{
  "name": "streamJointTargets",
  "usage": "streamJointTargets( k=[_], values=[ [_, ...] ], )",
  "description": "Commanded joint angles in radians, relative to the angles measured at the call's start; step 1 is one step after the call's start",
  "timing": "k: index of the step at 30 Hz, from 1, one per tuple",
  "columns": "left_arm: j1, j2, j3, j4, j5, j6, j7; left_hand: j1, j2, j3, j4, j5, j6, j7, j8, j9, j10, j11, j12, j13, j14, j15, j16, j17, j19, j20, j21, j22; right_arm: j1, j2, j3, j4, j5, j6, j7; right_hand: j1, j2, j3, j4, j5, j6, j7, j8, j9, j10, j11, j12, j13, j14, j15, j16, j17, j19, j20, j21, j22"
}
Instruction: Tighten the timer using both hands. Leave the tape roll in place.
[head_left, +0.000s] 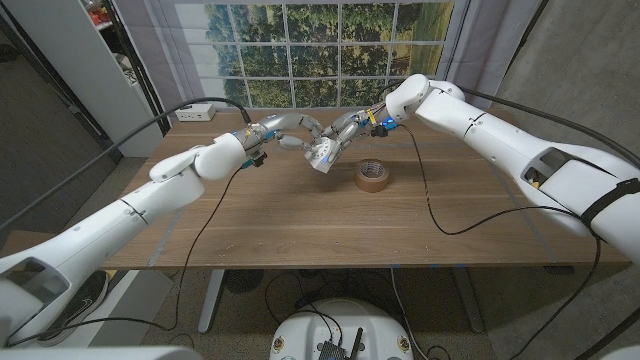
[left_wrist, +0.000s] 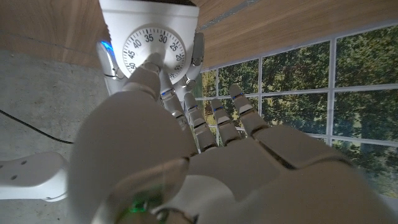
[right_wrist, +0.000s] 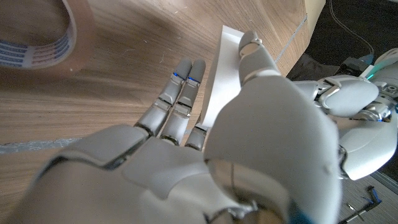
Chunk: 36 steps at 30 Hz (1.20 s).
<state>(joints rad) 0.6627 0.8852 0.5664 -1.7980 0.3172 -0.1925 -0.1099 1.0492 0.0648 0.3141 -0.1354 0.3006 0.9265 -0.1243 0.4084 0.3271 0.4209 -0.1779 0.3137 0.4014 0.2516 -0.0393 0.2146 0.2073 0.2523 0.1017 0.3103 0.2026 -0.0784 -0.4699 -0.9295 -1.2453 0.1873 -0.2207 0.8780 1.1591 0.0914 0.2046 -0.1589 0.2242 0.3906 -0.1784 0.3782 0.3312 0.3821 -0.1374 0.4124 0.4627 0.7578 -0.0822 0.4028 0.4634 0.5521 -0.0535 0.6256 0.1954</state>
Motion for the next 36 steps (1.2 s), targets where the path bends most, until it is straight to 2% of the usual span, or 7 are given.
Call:
streamJointTargets(
  k=[1,12,14,17,22,28,36],
  values=[
    [-0.173,0.022,0.06,0.045,0.12,-0.222,-0.194,0.001,0.013,-0.004,0.005,0.009,0.032,-0.039,0.011,0.02,0.002,-0.013,-0.007,0.006,-0.006,-0.068,0.002,0.003,0.001,-0.01,0.006,0.003,0.046,0.043,-0.02,0.117,0.02,0.044,0.106,-0.059,0.057,0.028,0.025,-0.001,0.095,-0.033,0.005,0.003,0.113,0.036,0.098,0.09,0.004,-0.147,-0.002,0.002,0.005,-0.022,0.008,0.0],
    [-0.32,-0.007,0.084,0.08,0.177,-0.449,-0.365,0.006,0.014,-0.015,0.009,0.015,0.041,-0.039,0.015,0.024,-0.012,-0.018,-0.016,0.007,-0.02,-0.075,0.001,0.008,-0.011,-0.023,0.003,0.004,0.108,0.105,-0.031,0.274,0.033,0.132,0.228,-0.056,0.055,0.03,0.02,-0.002,0.101,-0.033,0.004,0.003,0.117,0.034,0.097,0.092,0.001,-0.147,-0.005,0.005,0.0,-0.025,0.01,-0.001],
    [-0.316,-0.013,0.075,0.08,0.187,-0.452,-0.364,0.005,0.015,-0.016,0.01,0.015,0.041,-0.04,0.014,0.023,-0.013,-0.018,-0.017,0.007,-0.02,-0.075,0.001,0.009,-0.011,-0.023,0.003,0.004,0.108,0.109,-0.027,0.285,0.035,0.138,0.231,-0.057,0.055,0.029,0.021,-0.002,0.101,-0.033,0.003,0.003,0.117,0.035,0.096,0.091,0.001,-0.146,-0.005,0.005,-0.002,-0.025,0.01,-0.001],
    [-0.269,-0.024,0.025,0.075,0.205,-0.423,-0.274,-0.006,0.039,-0.025,0.03,0.014,0.004,-0.025,0.003,0.032,-0.022,0.014,-0.022,0.008,-0.02,-0.08,0.008,0.018,-0.01,-0.027,0.006,0.006,0.108,0.113,-0.017,0.311,0.041,0.15,0.229,-0.057,0.055,0.03,0.021,-0.003,0.1,-0.033,0.002,0.003,0.114,0.032,0.094,0.091,0.0,-0.146,-0.006,0.005,-0.003,-0.024,0.011,-0.001],
    [-0.163,-0.036,-0.055,0.021,0.189,-0.288,-0.169,-0.045,0.045,-0.055,0.059,-0.004,-0.074,-0.013,-0.022,0.049,-0.018,0.056,-0.019,0.014,0.0,-0.078,0.018,0.025,-0.002,-0.034,0.012,0.008,0.108,0.117,-0.003,0.349,0.051,0.156,0.233,-0.063,0.055,0.029,0.023,-0.004,0.099,-0.033,-0.001,0.003,0.117,0.036,0.093,0.092,-0.001,-0.143,-0.008,0.006,-0.004,-0.023,0.013,-0.001],
    [-0.031,-0.047,-0.123,-0.103,0.173,-0.049,-0.099,-0.08,-0.001,-0.101,0.067,-0.023,-0.103,0.004,-0.046,0.041,-0.035,0.062,-0.023,0.02,-0.009,-0.058,0.012,0.024,-0.009,-0.018,0.01,0.007,0.109,0.122,0.015,0.384,0.067,0.167,0.238,-0.068,0.054,0.028,0.025,-0.005,0.1,-0.033,-0.002,0.003,0.117,0.036,0.091,0.093,-0.001,-0.144,-0.01,0.006,-0.005,-0.022,0.015,-0.001],
    [0.036,-0.044,-0.139,-0.247,0.172,0.222,-0.124,-0.091,-0.028,-0.129,0.067,-0.027,-0.078,0.042,-0.051,0.028,-0.066,0.068,-0.035,0.022,-0.035,-0.03,0.001,0.021,-0.026,-0.004,0.003,0.006,0.12,0.14,0.042,0.442,0.098,0.17,0.257,-0.07,0.054,0.028,0.025,-0.005,0.103,-0.033,-0.004,0.003,0.119,0.036,0.09,0.094,0.0,-0.146,-0.011,0.008,-0.006,-0.022,0.017,-0.002]
  ],
)
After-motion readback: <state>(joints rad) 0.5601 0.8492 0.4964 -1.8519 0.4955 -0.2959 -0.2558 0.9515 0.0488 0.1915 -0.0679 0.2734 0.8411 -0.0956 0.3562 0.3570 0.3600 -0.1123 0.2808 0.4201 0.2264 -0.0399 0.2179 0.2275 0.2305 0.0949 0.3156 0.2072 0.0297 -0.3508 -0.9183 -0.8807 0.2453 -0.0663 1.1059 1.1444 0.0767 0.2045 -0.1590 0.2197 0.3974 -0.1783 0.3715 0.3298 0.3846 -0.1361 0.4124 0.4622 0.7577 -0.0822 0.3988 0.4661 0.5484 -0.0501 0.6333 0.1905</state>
